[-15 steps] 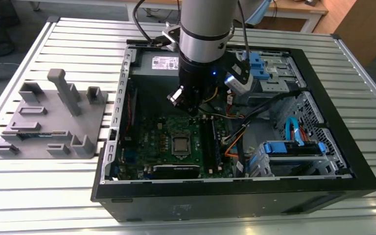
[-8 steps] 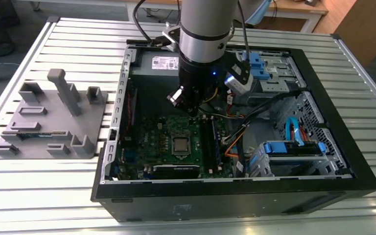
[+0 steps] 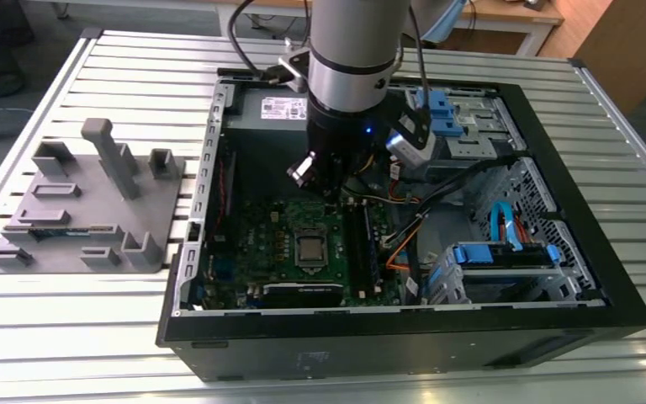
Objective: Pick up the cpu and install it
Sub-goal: 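Install the first cpu locking lever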
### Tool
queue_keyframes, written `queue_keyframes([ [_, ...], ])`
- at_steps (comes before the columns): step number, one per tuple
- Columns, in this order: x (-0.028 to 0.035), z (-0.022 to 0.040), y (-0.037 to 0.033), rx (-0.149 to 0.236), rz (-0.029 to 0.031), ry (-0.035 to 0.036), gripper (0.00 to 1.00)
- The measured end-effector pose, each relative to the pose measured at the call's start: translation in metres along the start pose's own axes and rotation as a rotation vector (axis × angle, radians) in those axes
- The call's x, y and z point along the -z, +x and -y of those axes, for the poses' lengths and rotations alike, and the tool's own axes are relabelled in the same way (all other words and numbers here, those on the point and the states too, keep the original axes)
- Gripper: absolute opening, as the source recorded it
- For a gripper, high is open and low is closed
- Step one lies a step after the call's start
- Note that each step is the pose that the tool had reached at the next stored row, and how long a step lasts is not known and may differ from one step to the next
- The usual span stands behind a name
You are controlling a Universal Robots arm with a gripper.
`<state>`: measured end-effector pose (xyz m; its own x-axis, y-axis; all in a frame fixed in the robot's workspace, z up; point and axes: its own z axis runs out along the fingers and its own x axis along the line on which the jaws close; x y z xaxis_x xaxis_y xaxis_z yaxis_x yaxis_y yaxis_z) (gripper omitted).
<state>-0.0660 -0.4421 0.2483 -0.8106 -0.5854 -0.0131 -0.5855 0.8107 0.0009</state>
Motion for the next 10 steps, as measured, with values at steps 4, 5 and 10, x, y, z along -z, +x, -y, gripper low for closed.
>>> queue_keyframes([
  [4, -0.0012, 0.0022, 0.0017, 0.0, 0.0, 0.0, 0.11],
  [5, -0.0016, 0.0027, 0.002, 0.0, -0.0001, 0.0, 0.11],
  [10, -0.0035, 0.004, 0.003, 0.0, 0.0, 0.0, 0.11],
])
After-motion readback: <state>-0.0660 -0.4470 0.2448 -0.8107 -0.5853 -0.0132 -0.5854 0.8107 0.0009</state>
